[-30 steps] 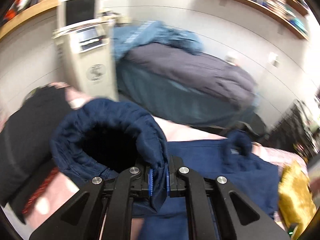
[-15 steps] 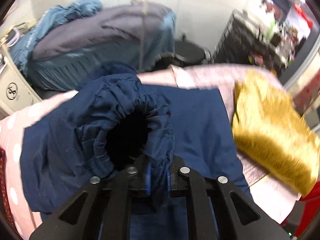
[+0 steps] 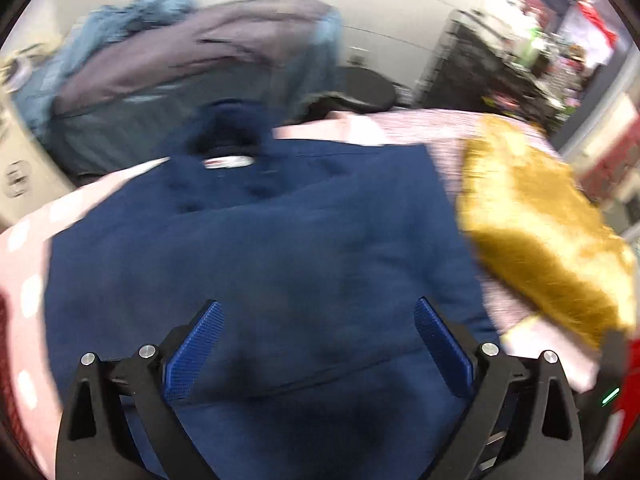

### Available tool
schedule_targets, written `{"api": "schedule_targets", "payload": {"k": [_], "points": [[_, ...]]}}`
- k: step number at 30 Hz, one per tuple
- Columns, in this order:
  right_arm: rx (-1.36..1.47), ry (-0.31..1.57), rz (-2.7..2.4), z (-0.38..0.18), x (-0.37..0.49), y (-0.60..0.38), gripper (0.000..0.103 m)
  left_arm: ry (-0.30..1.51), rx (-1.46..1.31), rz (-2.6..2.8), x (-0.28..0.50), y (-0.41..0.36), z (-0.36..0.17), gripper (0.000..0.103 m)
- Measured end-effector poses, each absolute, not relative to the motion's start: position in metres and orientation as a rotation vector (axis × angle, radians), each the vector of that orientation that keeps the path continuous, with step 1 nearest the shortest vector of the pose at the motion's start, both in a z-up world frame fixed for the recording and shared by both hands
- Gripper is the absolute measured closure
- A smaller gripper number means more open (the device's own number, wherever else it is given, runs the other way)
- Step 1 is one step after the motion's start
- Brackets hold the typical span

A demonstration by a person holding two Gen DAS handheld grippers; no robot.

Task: Fold large clothes

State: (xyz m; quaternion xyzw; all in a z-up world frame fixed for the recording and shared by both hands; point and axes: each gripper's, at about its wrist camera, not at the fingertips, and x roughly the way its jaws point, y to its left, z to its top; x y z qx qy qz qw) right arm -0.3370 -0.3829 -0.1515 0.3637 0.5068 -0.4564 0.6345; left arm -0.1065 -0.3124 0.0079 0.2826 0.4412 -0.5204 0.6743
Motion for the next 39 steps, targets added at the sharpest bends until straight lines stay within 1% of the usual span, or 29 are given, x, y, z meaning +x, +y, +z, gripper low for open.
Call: {"api": "schedule_targets", "payload": {"k": [2, 6, 9, 14, 17, 19, 21, 24, 26, 31, 33, 39], "points": [[0.791, 1.170, -1.005, -0.151, -0.318, -0.388, 0.018, 0.998, 0.630, -1.065, -0.074, -0.290, -0.001, 0.009], [0.711, 1.187, -0.910, -0.151, -0.270, -0.398, 0.018, 1.087, 0.552, -0.876, -0.007, -0.247, -0.020, 0.011], [0.597, 1.190, -0.836, -0.146, -0.221, -0.404, 0.018, 1.111, 0.501, -0.794, 0.028, -0.231, -0.024, 0.015], [0.382, 1.201, -0.731, -0.144, -0.155, -0.404, 0.018, 1.101, 0.544, -0.776, 0.044, -0.237, -0.034, 0.019], [0.303, 1.260, -0.685, -0.165, -0.129, -0.408, 0.018, 1.096, 0.595, -0.779, 0.045, -0.248, -0.046, 0.019], [0.321, 1.315, -0.724, -0.185, -0.131, -0.420, 0.018, 1.107, 0.633, -0.787, 0.041, -0.256, -0.057, 0.019], [0.402, 1.343, -0.753, -0.199, -0.134, -0.435, 0.018, 1.116, 0.673, -0.788, 0.043, -0.261, -0.069, 0.017], [0.504, 1.390, -0.808, -0.222, -0.144, -0.457, 0.020, 1.152, 0.695, -0.784, 0.049, -0.268, -0.088, 0.012], [0.541, 1.404, -0.794, -0.232, -0.147, -0.463, 0.020, 1.188, 0.685, -0.792, 0.054, -0.269, -0.099, 0.007], [0.520, 1.429, -0.803, -0.246, -0.142, -0.469, 0.016, 1.199, 0.705, -0.801, 0.059, -0.277, -0.117, 0.005], [0.520, 1.434, -0.811, -0.249, -0.139, -0.470, 0.013, 1.209, 0.685, -0.806, 0.062, -0.278, -0.121, 0.005], [0.515, 1.443, -0.821, -0.259, -0.130, -0.476, 0.008, 1.192, 0.683, -0.823, 0.064, -0.277, -0.125, 0.005]]}}
